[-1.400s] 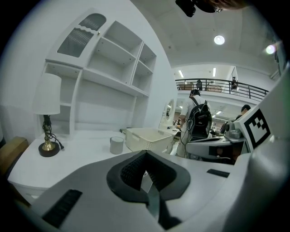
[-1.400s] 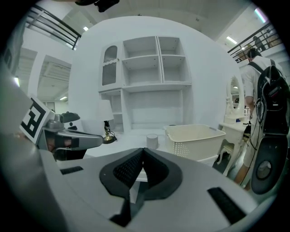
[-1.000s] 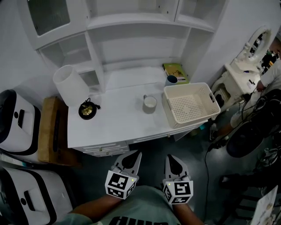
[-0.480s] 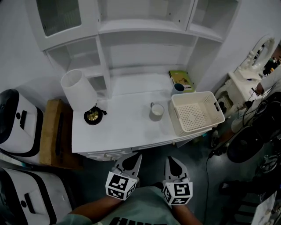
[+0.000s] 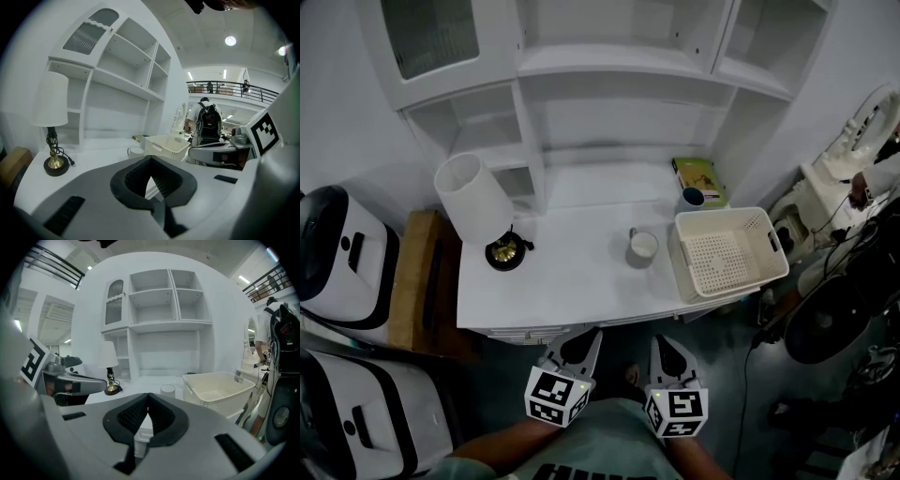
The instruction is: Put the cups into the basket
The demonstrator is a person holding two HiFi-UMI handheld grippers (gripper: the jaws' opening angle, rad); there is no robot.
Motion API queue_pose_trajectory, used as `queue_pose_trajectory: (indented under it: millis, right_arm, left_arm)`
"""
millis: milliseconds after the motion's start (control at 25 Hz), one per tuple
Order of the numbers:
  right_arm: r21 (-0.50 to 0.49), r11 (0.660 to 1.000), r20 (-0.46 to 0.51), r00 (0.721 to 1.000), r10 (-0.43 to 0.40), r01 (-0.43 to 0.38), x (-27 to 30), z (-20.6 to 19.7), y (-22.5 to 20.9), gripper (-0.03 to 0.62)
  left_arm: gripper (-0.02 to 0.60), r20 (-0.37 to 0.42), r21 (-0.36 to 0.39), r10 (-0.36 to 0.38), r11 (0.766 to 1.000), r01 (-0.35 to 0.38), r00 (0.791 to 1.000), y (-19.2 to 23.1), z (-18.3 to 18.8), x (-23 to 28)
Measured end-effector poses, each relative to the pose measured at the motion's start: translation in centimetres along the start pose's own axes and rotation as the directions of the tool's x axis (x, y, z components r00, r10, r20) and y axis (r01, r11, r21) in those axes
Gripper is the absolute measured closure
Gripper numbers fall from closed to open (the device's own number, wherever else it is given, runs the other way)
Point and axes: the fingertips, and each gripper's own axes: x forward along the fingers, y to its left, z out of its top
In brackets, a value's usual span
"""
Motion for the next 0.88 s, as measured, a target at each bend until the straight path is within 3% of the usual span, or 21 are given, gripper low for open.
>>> queue_pose_trajectory:
  millis: [440,880]
  right_arm:
    - [-0.009,0.999,-0.008,0.999,0.048,-0.048,3.9,1.5,-2.9,0.58]
    - [-0.042,0.996,-0.023,0.996,0.083,-0.084,5.9,1.9,-6.0,0.58]
  left_arm:
    - [0.575,-0.017,-0.003,0.08,0.997,-0.08,0.997,1.0,1.5,3.3]
    - [0.575,-0.037,-0.015,0.112,0.994,-0.113,0.993,-0.2,2.2,7.2]
